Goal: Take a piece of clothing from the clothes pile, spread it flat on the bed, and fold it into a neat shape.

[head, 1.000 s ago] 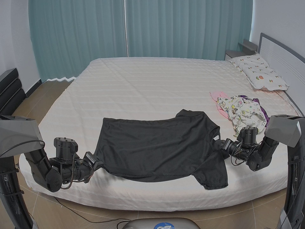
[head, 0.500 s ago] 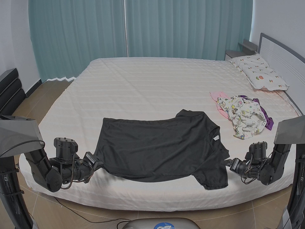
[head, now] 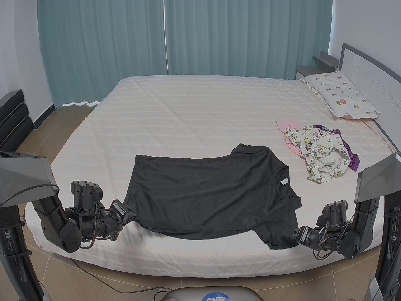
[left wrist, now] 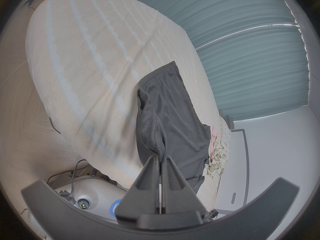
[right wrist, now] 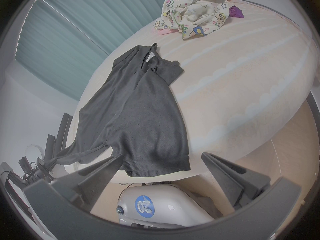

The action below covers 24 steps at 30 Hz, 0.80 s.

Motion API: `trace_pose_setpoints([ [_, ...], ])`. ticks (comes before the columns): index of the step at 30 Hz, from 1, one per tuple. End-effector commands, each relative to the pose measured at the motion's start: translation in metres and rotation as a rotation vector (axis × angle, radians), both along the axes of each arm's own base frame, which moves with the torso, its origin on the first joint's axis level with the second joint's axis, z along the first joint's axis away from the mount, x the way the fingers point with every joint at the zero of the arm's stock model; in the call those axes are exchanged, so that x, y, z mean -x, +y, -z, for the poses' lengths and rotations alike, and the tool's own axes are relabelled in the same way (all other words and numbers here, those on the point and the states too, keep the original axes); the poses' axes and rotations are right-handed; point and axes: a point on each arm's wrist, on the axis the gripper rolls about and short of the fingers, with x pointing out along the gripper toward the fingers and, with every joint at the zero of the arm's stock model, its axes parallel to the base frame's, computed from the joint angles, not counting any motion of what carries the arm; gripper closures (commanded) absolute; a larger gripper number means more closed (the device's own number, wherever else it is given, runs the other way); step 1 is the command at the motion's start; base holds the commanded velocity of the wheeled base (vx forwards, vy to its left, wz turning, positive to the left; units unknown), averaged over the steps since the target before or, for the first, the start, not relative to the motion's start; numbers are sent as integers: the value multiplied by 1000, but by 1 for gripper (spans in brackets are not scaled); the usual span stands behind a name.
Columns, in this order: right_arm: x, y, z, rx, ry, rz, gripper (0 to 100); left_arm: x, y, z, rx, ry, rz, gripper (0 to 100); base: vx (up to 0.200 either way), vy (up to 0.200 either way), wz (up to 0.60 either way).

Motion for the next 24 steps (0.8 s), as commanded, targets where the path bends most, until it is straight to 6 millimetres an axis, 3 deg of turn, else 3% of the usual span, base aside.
trace_pose_setpoints([
  [1,-1,2,6,2,11,-5,0,0,0,0,0,1,0,100,0,0,0],
  [8,-1,4,7,7,15,-11,0,0,0,0,0,1,0,100,0,0,0],
  [9,-1,4,7,7,16,-11,100,0,0,0,0,1,0,100,0,0,0],
  [15,9,1,6,39,38,12,100,0,0,0,0,1,0,100,0,0,0],
  [24,36,-18,-18,25,32,64,100,2,0,0,-3,0,1,100,0,0,0],
])
